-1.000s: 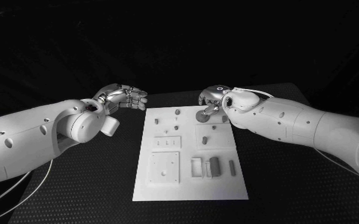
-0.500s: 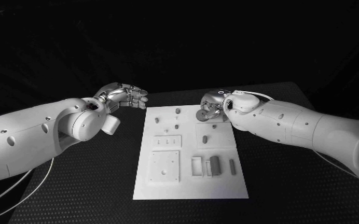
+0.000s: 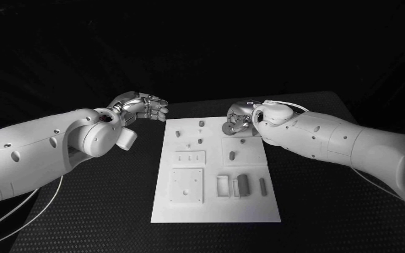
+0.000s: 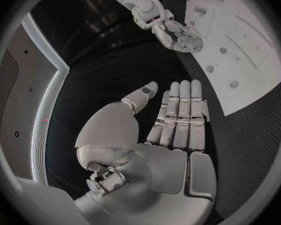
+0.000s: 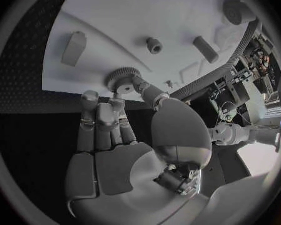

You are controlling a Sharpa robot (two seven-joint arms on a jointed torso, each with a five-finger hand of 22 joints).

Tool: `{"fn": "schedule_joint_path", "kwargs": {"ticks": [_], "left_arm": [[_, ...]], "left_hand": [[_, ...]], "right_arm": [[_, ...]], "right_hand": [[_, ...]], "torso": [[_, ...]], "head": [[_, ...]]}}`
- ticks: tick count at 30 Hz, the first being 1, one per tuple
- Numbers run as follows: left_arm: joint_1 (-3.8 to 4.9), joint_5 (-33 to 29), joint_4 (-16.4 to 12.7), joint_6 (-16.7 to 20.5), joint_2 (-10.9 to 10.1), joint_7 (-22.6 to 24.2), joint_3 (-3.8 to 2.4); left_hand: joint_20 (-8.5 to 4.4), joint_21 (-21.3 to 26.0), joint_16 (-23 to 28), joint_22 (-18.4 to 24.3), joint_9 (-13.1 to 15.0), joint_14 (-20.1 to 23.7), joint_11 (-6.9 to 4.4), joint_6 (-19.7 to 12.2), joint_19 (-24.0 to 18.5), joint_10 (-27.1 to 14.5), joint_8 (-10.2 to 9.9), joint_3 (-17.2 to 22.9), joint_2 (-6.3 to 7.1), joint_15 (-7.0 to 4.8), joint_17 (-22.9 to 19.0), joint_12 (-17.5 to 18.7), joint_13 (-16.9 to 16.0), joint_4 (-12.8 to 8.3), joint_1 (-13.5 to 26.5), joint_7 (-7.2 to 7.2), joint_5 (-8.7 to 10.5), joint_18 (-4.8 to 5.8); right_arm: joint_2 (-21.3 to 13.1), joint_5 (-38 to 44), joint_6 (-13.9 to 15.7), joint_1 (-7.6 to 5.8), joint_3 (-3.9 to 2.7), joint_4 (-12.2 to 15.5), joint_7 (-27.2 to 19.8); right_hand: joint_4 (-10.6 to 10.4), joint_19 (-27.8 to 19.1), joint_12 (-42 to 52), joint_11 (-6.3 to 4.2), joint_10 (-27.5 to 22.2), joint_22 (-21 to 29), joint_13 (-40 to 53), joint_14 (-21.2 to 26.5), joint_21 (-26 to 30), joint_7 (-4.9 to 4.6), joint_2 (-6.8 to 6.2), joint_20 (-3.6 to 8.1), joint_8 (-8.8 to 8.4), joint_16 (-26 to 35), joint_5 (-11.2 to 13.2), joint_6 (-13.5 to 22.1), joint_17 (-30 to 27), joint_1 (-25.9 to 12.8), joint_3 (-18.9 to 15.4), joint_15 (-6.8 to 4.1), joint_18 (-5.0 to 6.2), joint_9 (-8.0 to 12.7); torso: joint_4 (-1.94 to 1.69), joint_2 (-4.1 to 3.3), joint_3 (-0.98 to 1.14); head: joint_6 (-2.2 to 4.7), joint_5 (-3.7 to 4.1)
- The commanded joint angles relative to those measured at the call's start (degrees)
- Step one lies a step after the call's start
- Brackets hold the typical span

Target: Assemble the parts on the task board

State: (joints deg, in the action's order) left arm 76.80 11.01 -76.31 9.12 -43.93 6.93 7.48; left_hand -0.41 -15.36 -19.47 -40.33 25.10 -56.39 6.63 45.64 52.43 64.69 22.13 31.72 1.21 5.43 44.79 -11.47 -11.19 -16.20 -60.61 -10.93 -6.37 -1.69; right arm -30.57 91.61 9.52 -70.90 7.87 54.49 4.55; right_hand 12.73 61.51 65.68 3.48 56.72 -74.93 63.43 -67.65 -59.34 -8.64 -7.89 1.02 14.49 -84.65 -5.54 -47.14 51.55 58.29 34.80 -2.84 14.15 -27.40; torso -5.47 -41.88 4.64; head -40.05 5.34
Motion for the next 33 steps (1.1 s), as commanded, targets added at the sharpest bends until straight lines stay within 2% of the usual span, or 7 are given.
{"fn": "schedule_joint_path", "kwargs": {"ticks": [1,7,11,15,18,22,33], "left_arm": [[0.0,0.1,0.0,-1.0,0.2,0.7,-0.05],[-0.02,0.1,0.0,-1.0,0.2,0.6,-0.05],[-0.02,0.1,0.0,-1.0,0.2,0.6,-0.05],[-0.03,0.1,0.1,-1.0,0.2,0.6,-0.05],[-0.03,0.1,0.1,-1.0,0.2,0.6,-0.05],[-0.04,0.1,0.1,-1.1,0.2,0.6,-0.05],[-0.08,0.1,0.1,-1.2,0.2,0.6,-0.05]], "left_hand": [[0.28,0.3,0.3,-0.1,-0.1,-0.4,0.11,0.1,0.3,0.5,-0.3,-0.1,0.23,0.17,0.1,0.2,-0.1,0.1,0.5,-0.02,0.26,-0.52],[0.28,0.3,0.3,-0.1,-0.1,-0.4,0.11,0.1,0.3,0.5,-0.3,-0.1,0.22,0.17,0.1,0.2,-0.1,0.1,0.5,-0.03,0.26,-0.52],[0.28,0.3,0.3,-0.1,-0.1,-0.4,0.12,0.1,0.3,0.5,-0.3,-0.1,0.21,0.18,0.1,0.3,-0.1,0.1,0.5,-0.03,0.25,-0.52],[0.28,0.3,0.3,-0.1,-0.1,-0.4,0.12,0.1,0.2,0.5,-0.3,-0.1,0.21,0.18,0.2,0.3,-0.1,0.1,0.5,-0.03,0.25,-0.52],[0.28,0.4,0.4,-0.1,-0.1,-0.4,0.12,0.1,0.2,0.5,-0.3,-0.1,0.21,0.18,0.2,0.3,-0.1,0.1,0.5,-0.03,0.25,-0.52],[0.28,0.4,0.4,-0.1,-0.1,-0.4,0.12,0.1,0.2,0.5,-0.3,-0.1,0.21,0.18,0.2,0.3,-0.1,0.1,0.5,-0.03,0.25,-0.52],[0.28,0.4,0.4,-0.1,-0.1,-0.4,0.13,0.1,0.2,0.5,-0.3,-0.1,0.19,0.18,0.2,0.3,-0.1,0.1,0.5,-0.05,0.25,-0.51]], "right_arm": [[0.1,-0.4,-2.2,0.19,0.1,-0.2,-1.1],[0.4,-0.3,-5.1,0.33,0.27,-0.9,-0.9],[0.5,0.3,-6.2,0.5,0.59,-1.3,-0.7],[0.7,1.4,-6.3,0.7,0.87,-1.8,-0.6],[1.0,3.7,-4.8,0.85,1.25,-2.3,-0.6],[1.1,5.6,-3.5,1.14,1.79,-2.5,-0.5],[1.3,6.8,-2.0,1.58,2.22,-2.5,-0.7]], "right_hand": [[0.5,-0.2,0.2,-0.52,0.1,-1.1,-0.1,0.0,0.0,-0.73,0.94,0.04,0.3,-0.2,0.1,-1.0,0.0,-0.1,0.0,-0.31,0.85,0.0],[1.5,-0.3,0.4,-0.89,0.2,-1.1,-0.4,0.0,-0.1,-0.33,2.52,0.0,1.13,-0.2,0.1,-2.5,-0.1,-0.2,-0.1,-0.65,0.85,-0.2],[1.6,-0.4,0.4,-0.96,0.2,-1.1,-0.5,0.1,-0.1,-0.26,2.81,-0.02,1.19,-0.2,0.1,-2.7,-0.1,-0.3,-0.1,-0.72,0.85,-0.2],[2.1,-0.5,0.4,-0.98,0.2,-1.1,-0.6,0.1,-0.1,-0.26,2.46,-0.03,1.05,-0.2,0.1,-2.5,-0.1,-0.3,-0.2,-0.75,0.85,-0.1],[2.7,-0.5,0.4,-0.95,0.1,-1.1,-0.7,0.2,-0.1,-0.3,2.4,-0.01,0.95,-0.1,0.1,-2.3,-0.2,0.1,0.0,-0.74,0.85,-0.1],[3.6,-0.5,0.4,-0.82,0.1,-1.1,-0.8,0.2,-0.1,-0.44,1.63,0.01,0.72,-0.1,0.1,-2.0,-0.2,0.8,0.1,-0.63,0.85,0.1],[3.7,-0.4,0.5,-0.7,0.1,-1.0,-1.0,0.1,-0.1,-0.56,0.27,-0.02,0.64,-0.1,0.1,-1.9,-0.3,1.2,0.0,-0.5,0.85,0.2]], "torso": [[0.03,0.0,-0.03],[0.02,0.01,-0.03],[0.0,0.01,-0.04],[0.02,0.02,-0.03],[0.0,0.01,-0.01],[0.02,0.03,-0.04],[0.03,0.03,-0.03]], "head": [[-0.08,-0.01],[-0.2,-0.01],[-0.37,-0.01],[-0.47,-0.04],[-0.53,-0.05],[-0.58,-0.06],[-0.79,-0.07]]}}
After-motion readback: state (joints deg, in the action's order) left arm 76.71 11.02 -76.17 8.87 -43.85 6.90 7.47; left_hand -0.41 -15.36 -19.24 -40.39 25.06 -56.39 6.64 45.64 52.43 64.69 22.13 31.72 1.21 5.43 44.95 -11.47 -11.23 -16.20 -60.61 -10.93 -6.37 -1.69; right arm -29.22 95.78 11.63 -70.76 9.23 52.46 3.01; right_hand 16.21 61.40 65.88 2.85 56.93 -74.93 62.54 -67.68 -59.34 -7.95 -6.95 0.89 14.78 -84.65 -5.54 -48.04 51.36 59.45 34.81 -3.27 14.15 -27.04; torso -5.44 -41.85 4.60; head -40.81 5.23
